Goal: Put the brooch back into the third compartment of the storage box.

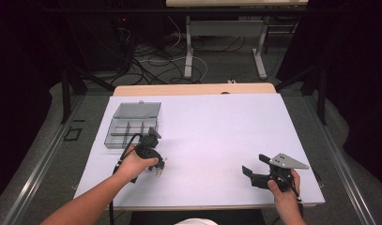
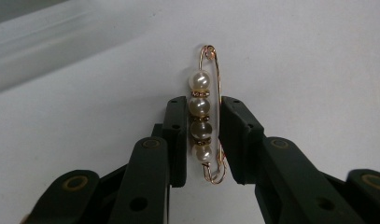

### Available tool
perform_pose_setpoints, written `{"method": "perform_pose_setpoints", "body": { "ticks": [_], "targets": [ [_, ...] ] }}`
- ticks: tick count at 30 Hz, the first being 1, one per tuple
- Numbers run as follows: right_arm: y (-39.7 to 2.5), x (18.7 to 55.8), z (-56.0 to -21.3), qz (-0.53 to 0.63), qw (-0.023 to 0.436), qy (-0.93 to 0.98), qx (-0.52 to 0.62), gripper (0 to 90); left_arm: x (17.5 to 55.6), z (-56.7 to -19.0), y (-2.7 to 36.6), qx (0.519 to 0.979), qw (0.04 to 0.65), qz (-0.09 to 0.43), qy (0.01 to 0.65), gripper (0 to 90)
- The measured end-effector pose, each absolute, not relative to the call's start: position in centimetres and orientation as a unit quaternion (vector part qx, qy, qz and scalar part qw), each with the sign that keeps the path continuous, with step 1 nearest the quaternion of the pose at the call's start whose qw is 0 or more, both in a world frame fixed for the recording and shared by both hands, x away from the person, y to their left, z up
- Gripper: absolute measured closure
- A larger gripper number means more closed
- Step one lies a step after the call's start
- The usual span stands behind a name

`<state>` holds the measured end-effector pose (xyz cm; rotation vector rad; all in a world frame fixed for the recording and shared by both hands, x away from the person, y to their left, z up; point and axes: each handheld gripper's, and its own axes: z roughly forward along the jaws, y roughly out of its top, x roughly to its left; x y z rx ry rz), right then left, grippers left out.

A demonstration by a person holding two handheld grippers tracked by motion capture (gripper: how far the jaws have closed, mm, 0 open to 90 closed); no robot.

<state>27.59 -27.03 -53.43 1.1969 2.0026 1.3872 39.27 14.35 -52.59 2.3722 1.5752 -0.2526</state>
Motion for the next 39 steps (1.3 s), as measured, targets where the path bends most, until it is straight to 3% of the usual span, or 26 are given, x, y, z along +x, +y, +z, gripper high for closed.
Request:
{"method": "perform_pose_setpoints", "body": {
  "ticks": [14, 39],
  "targets": [
    [-27.0, 27.6, -53.5, 0.5, 0.209, 0.72, 0.433, 15.1, 39.6, -52.6, 14.1, 0.824, 0.128, -0.085, 0.546, 79.4],
    [-27.2, 27.7, -53.5, 0.496, 0.211, 0.723, 0.431, 15.1, 39.2, -51.4, 14.3, 0.831, 0.145, -0.087, 0.53, 79.7]
  ]
}}
